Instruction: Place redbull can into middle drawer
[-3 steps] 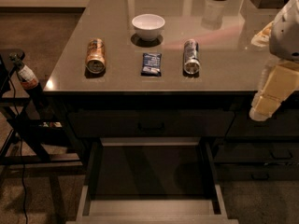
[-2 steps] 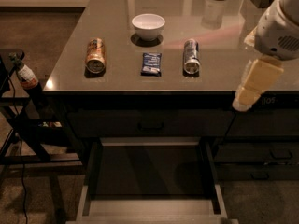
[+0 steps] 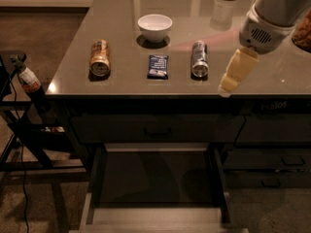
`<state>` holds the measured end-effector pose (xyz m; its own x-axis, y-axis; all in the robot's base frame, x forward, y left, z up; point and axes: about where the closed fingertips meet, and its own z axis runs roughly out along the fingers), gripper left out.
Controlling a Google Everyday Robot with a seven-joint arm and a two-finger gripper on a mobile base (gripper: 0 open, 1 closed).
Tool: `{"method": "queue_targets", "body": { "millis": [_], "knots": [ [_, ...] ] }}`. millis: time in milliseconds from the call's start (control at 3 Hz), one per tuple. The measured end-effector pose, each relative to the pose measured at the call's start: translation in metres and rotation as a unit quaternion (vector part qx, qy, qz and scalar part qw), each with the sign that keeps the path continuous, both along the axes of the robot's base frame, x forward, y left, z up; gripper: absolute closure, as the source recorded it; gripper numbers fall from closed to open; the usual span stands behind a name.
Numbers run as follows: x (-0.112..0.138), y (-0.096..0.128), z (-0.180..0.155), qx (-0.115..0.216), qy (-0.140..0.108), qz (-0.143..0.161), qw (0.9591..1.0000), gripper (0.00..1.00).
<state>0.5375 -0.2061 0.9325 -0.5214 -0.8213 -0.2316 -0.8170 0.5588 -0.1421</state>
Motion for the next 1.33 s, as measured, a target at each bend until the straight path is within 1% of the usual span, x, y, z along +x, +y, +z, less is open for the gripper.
{"method": "queue_targets", "body": {
  "millis": [333,667,1000,1333],
  "knots": [
    [0.003,0.002,-0.001,0.002,-0.001,-0.003,1.0000,0.00],
    [0.012,0.009,-0.006,0.004,-0.006,-0.013,0.9999,0.00],
    [0.045,0.019,-0.019,0.010,0.001,-0.071,0.9974,0.00],
    [0.076,0.028,-0.033,0.012,0.017,-0.114,0.9932,0.00]
  ]
}}
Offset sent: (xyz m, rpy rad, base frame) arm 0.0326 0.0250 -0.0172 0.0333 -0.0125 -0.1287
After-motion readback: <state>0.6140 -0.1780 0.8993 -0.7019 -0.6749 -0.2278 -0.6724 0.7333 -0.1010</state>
